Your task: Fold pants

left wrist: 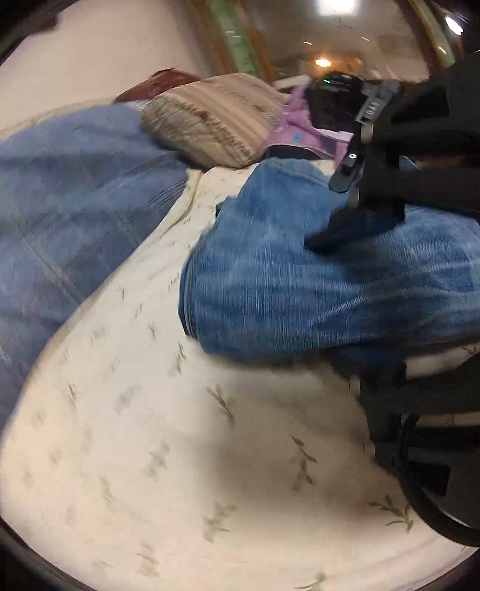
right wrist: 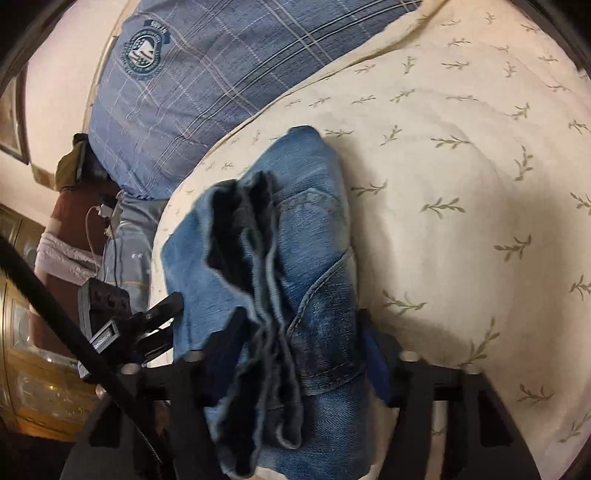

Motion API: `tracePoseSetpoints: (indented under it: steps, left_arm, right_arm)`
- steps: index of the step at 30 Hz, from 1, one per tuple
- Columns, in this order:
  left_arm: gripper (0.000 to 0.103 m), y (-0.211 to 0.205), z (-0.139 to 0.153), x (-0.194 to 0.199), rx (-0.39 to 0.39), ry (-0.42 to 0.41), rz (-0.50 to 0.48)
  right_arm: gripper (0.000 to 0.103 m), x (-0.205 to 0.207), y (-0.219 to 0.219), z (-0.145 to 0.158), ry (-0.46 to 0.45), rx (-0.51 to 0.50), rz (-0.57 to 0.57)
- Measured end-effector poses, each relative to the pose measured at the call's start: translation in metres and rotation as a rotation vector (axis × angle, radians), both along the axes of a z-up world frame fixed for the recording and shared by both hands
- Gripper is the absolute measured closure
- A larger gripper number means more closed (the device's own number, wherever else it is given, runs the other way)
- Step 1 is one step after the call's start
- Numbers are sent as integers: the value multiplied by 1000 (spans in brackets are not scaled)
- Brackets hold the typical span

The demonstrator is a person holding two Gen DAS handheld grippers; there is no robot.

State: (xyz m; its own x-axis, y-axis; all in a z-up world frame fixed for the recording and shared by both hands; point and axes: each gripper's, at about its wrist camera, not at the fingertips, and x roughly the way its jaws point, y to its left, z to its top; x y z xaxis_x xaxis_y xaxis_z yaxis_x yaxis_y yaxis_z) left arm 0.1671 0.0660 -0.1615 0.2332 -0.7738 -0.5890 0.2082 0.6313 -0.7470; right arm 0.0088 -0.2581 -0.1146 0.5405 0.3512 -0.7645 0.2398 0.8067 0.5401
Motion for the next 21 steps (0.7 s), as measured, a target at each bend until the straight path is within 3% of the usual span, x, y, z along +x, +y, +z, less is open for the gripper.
tracePoseSetpoints:
  steps: [1, 4, 7, 11, 13, 16, 17, 19, 20, 21]
  left_arm:
    - [80, 2, 4, 3, -23, 8, 2]
    - [85, 14, 19, 16, -94, 27, 21]
    - [85, 21, 48, 37, -72, -57, 24]
    - [85, 27, 85, 64, 13, -142, 43]
    - [84, 26, 83, 87, 29, -159, 58]
    - [83, 22, 63, 107, 41, -176, 55]
    - [83, 20, 45, 113, 53, -149, 70]
    - [83, 13, 23, 123, 121, -67, 89]
    - [82, 8, 16, 127, 153, -85, 90]
    - [81, 5, 16, 130, 167, -104, 92]
  right_arm:
    - [61, 0, 4, 3, -8, -2, 10]
    - [68, 1, 19, 20, -48, -61, 58]
    - [68, 12, 25, 44, -123, 5, 66]
    - [68, 52, 31, 73, -134, -21, 41]
    - [68, 73, 30, 79, -152, -47, 32]
    - [68, 96, 25, 61, -182, -68, 29]
    - [68, 103, 23, 44, -182, -72, 33]
    - [68, 111, 18, 14, -105, -50, 26]
    - [63, 118, 17, -2, -40, -61, 12]
    - [61, 118, 16, -5, -43, -57, 5]
